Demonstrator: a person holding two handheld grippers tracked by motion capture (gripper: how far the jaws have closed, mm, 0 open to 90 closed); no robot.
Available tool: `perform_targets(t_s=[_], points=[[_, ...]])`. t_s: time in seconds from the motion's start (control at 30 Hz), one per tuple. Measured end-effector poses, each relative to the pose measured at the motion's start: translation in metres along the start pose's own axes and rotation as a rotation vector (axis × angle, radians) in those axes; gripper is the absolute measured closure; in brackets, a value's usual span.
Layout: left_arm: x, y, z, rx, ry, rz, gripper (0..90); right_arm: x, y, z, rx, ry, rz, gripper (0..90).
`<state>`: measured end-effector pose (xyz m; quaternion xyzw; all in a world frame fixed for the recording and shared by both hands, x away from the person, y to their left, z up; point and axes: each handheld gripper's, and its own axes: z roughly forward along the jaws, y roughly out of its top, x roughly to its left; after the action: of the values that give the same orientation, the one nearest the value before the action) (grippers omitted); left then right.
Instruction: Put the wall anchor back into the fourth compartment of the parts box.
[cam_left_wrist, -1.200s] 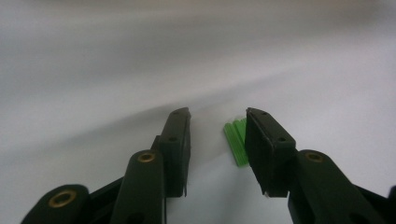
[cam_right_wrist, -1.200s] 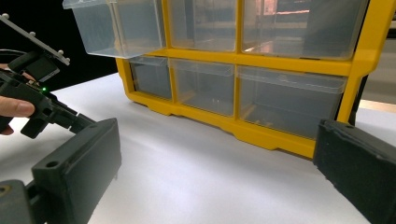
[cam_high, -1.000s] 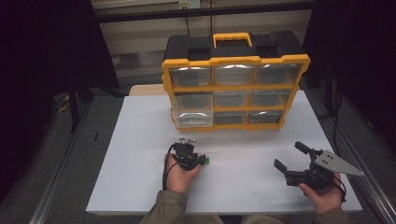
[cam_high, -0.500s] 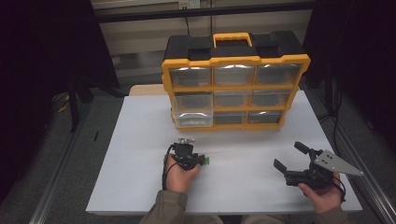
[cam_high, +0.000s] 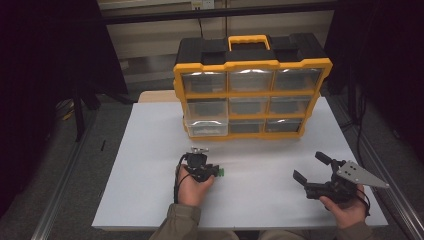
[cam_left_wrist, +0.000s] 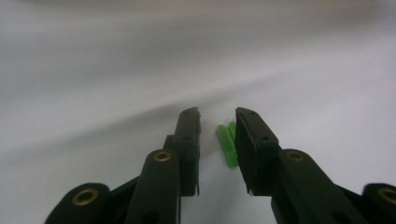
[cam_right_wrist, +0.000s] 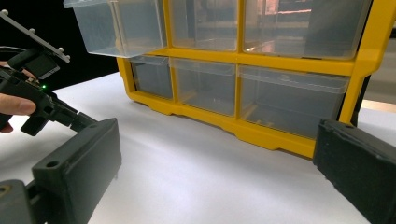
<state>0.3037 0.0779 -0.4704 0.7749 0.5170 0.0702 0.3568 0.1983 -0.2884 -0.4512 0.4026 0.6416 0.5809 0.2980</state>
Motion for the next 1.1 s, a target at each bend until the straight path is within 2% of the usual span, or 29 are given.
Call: perform_targets(t_s=[0.17,0.33,0.57,0.63,0.77,0.93,1.1], points=[[-0.0004,-0.0012,0.002,0.011,0.006,0.012,69.2,-0.0001,0.0,0.0001,0.001,-0.003,-0.002,1.0],[-0.0003,-0.0012,0.0015,0.014,0.007,0.018,73.0,-0.0002,-0.0002,0.0001,0.004,0.003,-0.006,1.0],[0.0,-0.0004,-0.0011,0.021,0.033,0.024,77.5,-0.0005,-0.0001,-0.0001,0.005,-0.001,-0.006,1.0],[-0.001,-0.0008,-0.0002,0.019,0.02,0.018,74.5,-0.0004,-0.0002,0.0,0.005,0.0,-0.007,1.0],[-0.0024,-0.0014,0.0008,0.028,0.036,0.051,74.2,-0.0002,-0.0002,0.0004,0.006,0.005,-0.012,1.0],[-0.0009,-0.0005,-0.0005,0.042,0.053,0.043,84.1,-0.0003,-0.0003,0.0004,0.007,0.004,-0.011,1.1],[0.0,0.0011,-0.0025,0.064,0.053,0.027,84.9,-0.0004,-0.0004,0.0005,0.006,0.005,-0.01,1.1]])
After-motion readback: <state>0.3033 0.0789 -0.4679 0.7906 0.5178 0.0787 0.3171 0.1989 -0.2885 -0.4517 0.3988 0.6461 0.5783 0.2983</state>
